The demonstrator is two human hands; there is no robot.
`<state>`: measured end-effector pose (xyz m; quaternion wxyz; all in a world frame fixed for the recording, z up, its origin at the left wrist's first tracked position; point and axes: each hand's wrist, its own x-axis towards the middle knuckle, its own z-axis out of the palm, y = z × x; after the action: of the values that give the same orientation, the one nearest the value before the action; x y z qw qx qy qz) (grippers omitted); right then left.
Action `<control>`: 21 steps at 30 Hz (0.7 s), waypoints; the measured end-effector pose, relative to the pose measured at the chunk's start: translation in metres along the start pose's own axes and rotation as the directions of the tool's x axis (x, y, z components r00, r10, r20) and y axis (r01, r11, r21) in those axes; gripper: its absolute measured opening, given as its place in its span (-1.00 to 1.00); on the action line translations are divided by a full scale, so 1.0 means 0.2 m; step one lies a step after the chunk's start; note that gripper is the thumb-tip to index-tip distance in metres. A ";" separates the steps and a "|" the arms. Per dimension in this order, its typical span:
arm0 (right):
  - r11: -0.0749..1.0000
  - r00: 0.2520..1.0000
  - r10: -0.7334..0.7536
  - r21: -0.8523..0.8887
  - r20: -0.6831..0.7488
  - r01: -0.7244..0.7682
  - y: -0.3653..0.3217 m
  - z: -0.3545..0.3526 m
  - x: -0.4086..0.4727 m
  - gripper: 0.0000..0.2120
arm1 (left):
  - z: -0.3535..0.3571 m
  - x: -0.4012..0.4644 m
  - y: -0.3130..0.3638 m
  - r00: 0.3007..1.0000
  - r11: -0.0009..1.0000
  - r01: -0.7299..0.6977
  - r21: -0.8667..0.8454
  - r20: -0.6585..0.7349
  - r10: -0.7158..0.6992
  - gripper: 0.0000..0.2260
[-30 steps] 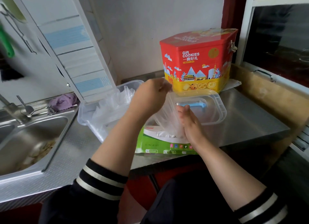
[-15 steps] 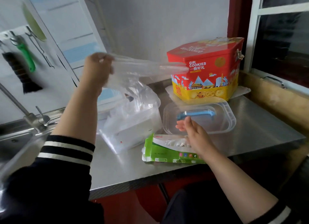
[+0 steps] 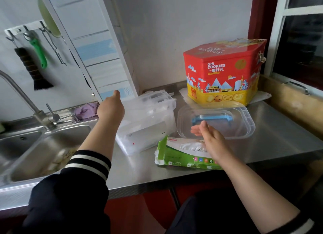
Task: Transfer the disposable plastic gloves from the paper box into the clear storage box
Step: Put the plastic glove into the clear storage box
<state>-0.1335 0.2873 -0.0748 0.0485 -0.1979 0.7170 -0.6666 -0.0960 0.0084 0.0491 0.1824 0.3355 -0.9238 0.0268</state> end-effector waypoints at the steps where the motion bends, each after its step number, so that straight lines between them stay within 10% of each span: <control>1: 1.000 1.000 0.001 0.001 -0.003 -0.001 0.00 0.00 0.00 -0.42 | 0.00 0.01 0.00 1.000 0.999 0.004 0.047 0.028 -0.005 -0.67; 15: 1.000 1.000 0.012 -0.012 0.027 -0.012 -0.01 -0.01 -0.01 -0.57 | -0.06 0.03 -0.05 0.992 0.970 -0.015 0.243 0.124 -0.016 -0.52; 18: 0.992 0.997 0.028 -0.126 0.067 -0.019 0.00 0.00 -0.01 -0.82 | -0.12 -0.05 0.02 0.982 0.984 -0.099 0.149 -0.144 0.121 -0.62; 21: 0.953 0.992 0.042 -0.302 0.118 -0.005 0.01 0.01 -0.02 -0.75 | -0.14 -0.24 0.17 0.720 0.883 -0.462 -0.085 -0.618 0.317 -0.81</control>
<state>-0.1307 0.2866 -0.0781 0.0698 -0.2351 0.8081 -0.5356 -0.0757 0.0689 0.0610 0.4868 0.0832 -0.8676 0.0583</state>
